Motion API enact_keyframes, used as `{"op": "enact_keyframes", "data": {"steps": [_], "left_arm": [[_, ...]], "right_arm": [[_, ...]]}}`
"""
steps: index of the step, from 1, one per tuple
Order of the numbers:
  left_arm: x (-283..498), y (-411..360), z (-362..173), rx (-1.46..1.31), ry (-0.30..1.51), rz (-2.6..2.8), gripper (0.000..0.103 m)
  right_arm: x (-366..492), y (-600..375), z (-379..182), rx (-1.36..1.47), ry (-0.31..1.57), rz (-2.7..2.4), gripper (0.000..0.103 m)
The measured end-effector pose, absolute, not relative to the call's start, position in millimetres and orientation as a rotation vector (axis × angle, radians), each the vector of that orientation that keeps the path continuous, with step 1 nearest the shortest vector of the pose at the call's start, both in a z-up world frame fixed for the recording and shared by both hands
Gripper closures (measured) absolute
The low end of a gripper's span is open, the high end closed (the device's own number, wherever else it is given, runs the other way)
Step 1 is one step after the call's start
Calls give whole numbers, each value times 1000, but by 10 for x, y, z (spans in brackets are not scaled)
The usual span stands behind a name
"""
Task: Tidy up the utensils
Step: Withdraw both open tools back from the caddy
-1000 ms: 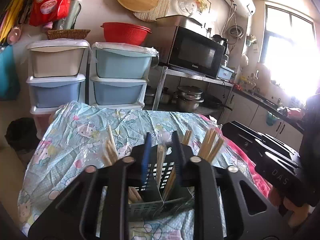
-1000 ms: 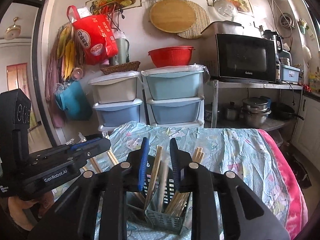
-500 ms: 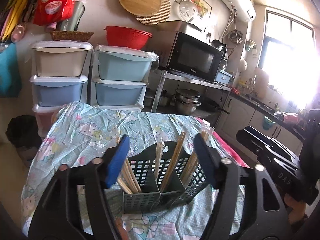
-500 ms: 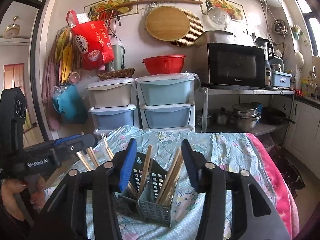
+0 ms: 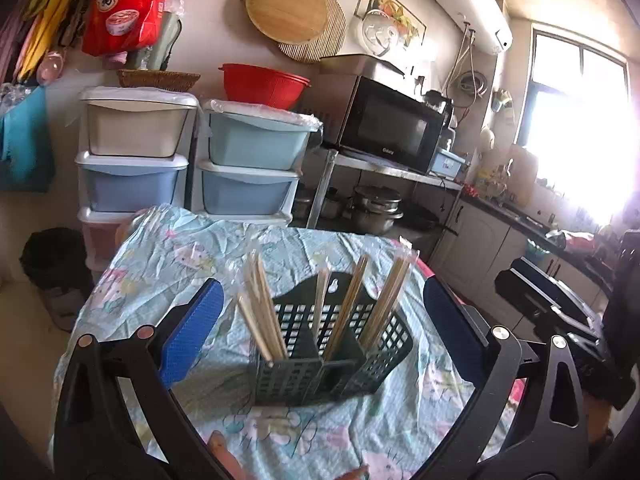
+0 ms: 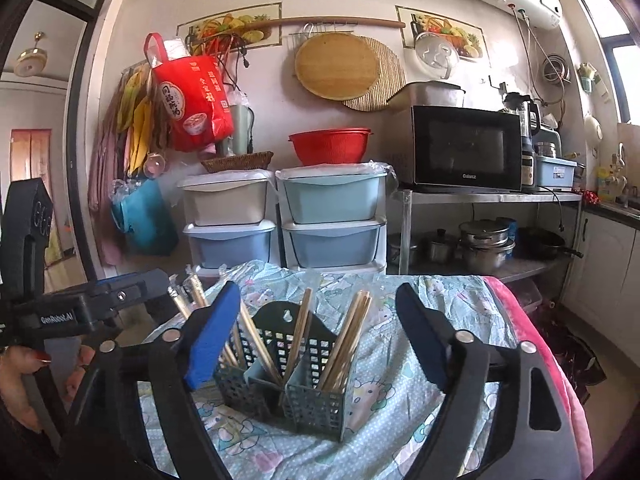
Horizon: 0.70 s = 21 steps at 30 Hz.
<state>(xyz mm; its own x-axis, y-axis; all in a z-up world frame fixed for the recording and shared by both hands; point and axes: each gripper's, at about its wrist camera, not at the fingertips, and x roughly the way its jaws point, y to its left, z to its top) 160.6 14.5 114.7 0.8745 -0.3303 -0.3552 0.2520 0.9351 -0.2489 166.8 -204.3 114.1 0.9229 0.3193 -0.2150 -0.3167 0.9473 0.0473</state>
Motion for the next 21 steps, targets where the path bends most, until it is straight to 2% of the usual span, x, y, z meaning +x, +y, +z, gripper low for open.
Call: {"op": "enact_keyframes", "data": {"steps": [7,21], "left_arm": [[1387,177,1024,-196,421,-293,11],[1077,216,603,-168,496,-272,11]], "right_arm": [[1439,-2017,1092,-1,214,332,16],[1181,-1941,684,-29,296,326,9]]}}
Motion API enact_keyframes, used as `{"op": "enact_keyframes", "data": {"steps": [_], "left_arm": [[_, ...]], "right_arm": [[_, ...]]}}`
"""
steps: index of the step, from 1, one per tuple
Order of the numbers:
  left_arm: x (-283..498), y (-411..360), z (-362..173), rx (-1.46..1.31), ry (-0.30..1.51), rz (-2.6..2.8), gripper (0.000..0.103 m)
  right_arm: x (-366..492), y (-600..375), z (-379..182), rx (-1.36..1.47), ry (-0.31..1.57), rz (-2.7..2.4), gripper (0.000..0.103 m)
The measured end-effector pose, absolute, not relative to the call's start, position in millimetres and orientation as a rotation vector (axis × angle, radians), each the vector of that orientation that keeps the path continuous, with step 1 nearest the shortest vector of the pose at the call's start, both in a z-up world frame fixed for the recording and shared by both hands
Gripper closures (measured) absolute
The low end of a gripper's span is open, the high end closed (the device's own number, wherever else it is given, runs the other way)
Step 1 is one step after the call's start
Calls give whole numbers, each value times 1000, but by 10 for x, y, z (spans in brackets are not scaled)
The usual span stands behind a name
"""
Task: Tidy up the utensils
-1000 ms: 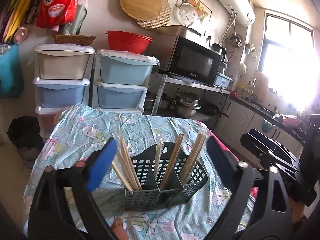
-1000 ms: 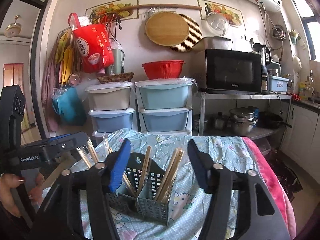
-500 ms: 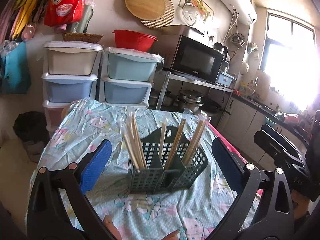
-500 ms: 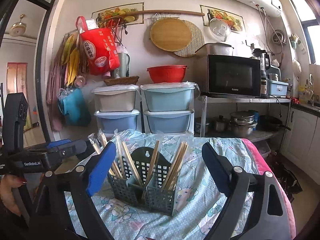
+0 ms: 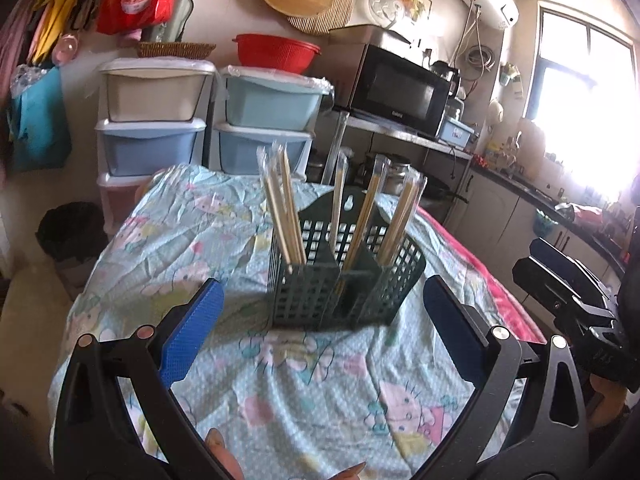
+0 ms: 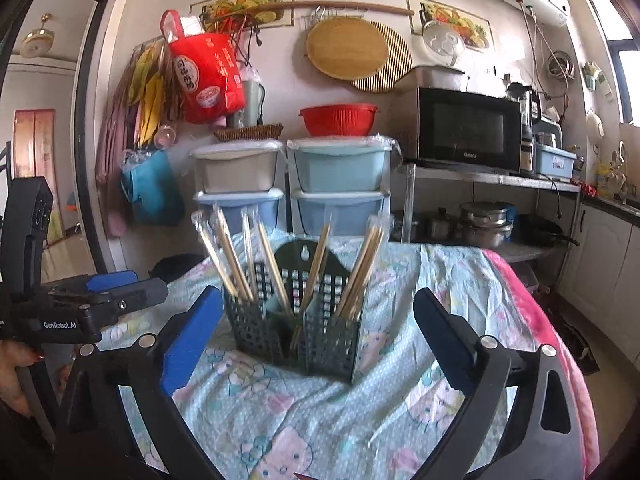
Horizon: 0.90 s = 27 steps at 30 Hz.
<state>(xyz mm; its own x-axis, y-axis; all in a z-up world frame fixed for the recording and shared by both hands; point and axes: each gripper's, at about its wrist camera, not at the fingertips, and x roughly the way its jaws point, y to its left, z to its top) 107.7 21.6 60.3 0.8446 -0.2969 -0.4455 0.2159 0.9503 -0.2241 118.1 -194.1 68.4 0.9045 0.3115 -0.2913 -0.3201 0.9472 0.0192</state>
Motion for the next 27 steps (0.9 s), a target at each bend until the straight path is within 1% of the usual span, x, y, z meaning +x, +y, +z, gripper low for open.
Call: {"op": "enact_keyframes", "data": {"steps": [10,15,21,27], "left_arm": [[984,229,319,-179,530,-248,11],[912,208,207,-173,513,-227,11],[836,176,108,-167,492,-218,11],[741,169,17,-164,463,-203,11]], "right_arm": [[1131,-1973,326,-16,364,295,8],[1126,-1965,163,-17,396,291,8],[1063,-1960,57,-14,379,277,7],[927,-1958,4,-4,315,277,7]]}}
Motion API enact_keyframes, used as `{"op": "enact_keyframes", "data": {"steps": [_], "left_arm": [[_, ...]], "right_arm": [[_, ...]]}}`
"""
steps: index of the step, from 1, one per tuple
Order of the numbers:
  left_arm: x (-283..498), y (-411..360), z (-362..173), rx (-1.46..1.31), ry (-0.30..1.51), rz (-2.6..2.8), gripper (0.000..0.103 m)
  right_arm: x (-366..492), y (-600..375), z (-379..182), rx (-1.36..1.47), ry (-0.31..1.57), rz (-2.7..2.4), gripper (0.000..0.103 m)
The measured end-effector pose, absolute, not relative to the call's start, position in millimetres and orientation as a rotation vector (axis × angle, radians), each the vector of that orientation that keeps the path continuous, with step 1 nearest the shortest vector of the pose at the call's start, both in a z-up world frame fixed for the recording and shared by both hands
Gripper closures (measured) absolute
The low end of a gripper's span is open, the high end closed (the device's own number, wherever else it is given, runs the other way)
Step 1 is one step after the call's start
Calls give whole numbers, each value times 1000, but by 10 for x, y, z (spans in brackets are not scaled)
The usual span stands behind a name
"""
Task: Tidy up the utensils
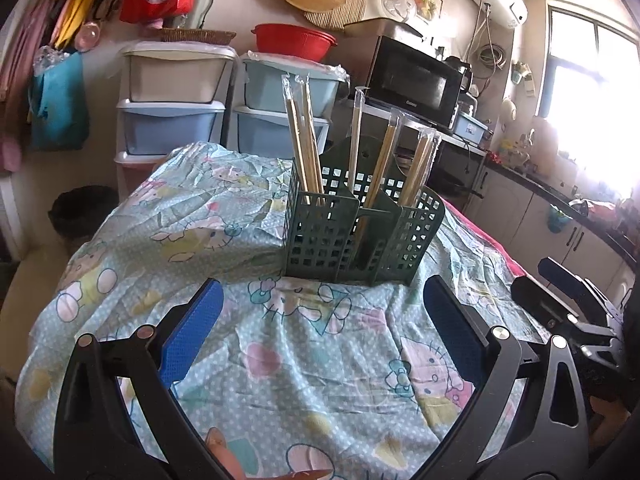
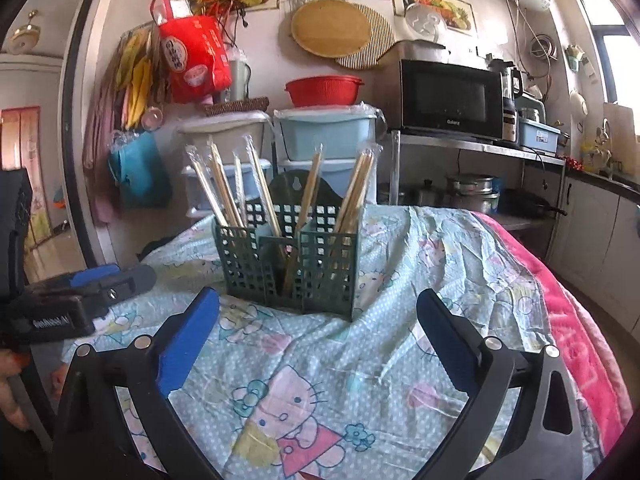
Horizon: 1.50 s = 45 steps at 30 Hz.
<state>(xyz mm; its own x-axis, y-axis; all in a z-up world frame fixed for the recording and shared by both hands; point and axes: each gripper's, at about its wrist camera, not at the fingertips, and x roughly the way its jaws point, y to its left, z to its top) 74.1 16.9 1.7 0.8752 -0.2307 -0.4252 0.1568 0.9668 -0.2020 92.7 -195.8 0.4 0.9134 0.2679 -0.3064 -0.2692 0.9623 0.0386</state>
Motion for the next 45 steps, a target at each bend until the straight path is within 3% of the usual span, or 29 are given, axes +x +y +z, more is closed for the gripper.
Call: {"op": "enact_keyframes", "data": {"steps": [14,45], "left_arm": [[494,87,-34,-133,347,-191,11],[470,102,-77,-120,329,-167,11]], "right_arm": [[579,-1876,14,-19,139,262,7],[581,-1901,-140,11,152,221,7]]}}
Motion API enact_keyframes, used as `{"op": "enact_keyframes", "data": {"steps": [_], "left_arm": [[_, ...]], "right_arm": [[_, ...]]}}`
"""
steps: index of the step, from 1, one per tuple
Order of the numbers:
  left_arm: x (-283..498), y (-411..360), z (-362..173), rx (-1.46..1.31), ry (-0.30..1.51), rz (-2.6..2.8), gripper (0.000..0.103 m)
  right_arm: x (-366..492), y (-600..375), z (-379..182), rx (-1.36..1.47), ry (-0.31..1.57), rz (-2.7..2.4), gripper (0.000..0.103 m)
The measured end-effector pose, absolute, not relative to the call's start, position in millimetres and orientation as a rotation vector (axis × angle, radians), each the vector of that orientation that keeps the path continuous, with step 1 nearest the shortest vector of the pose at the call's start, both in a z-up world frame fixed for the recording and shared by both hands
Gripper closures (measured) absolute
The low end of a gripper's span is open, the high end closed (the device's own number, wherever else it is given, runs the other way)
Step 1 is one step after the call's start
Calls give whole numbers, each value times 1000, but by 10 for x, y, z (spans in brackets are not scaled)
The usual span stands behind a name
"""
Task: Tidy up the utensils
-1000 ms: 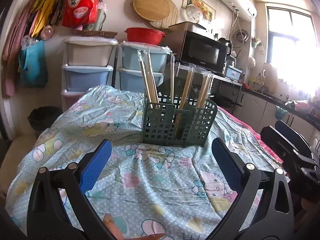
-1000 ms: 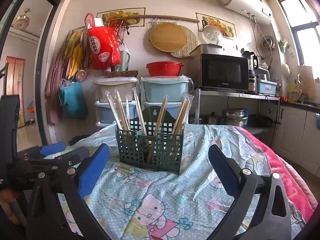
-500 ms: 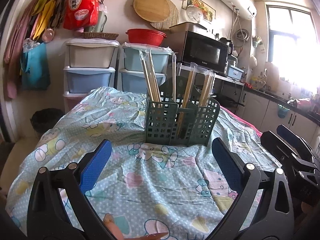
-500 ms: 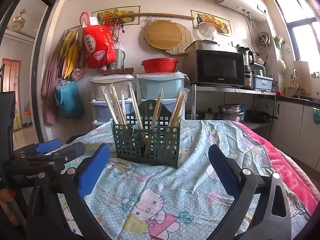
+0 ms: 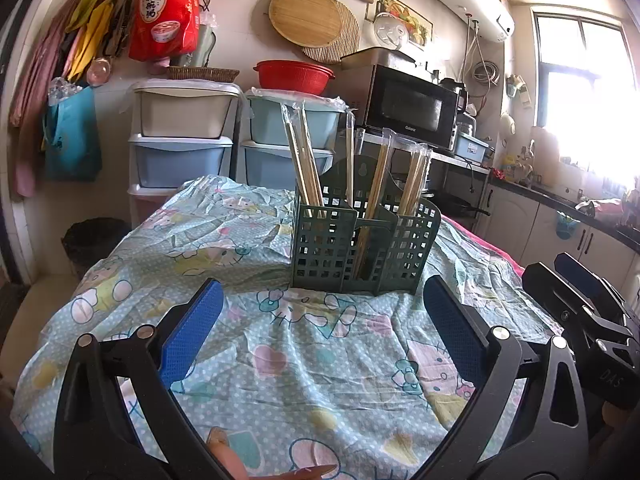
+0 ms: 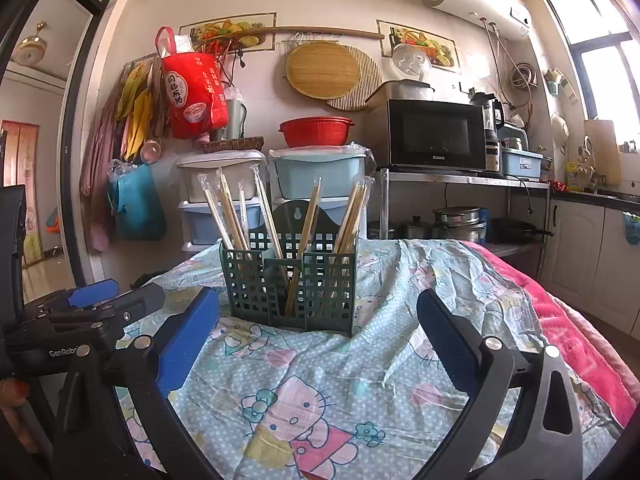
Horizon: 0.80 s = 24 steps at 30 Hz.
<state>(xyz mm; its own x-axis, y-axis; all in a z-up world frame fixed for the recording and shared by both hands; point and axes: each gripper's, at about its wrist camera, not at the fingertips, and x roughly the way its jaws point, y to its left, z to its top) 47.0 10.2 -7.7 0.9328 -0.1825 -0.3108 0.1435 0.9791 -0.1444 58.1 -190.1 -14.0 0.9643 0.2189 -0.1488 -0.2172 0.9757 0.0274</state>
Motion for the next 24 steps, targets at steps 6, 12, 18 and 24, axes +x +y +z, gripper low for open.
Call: {"op": "enact_keyframes", "data": {"steps": [6,12,18,24], "left_arm": [[458,107,-68,-124,328,-164,11],[458,112,-66,-124,327,-164,11],[451,107,-63,-124,326,-162,11],[453,112,-66,-126,327,-161,11]], "right_arm": [[583,-1903,-141,13,151,218,7],[578,-1909,-150,14,151,213,7],[579,-1909,-150,13,151,213,7],[575,-1913,-151,13,150,212,7]]}}
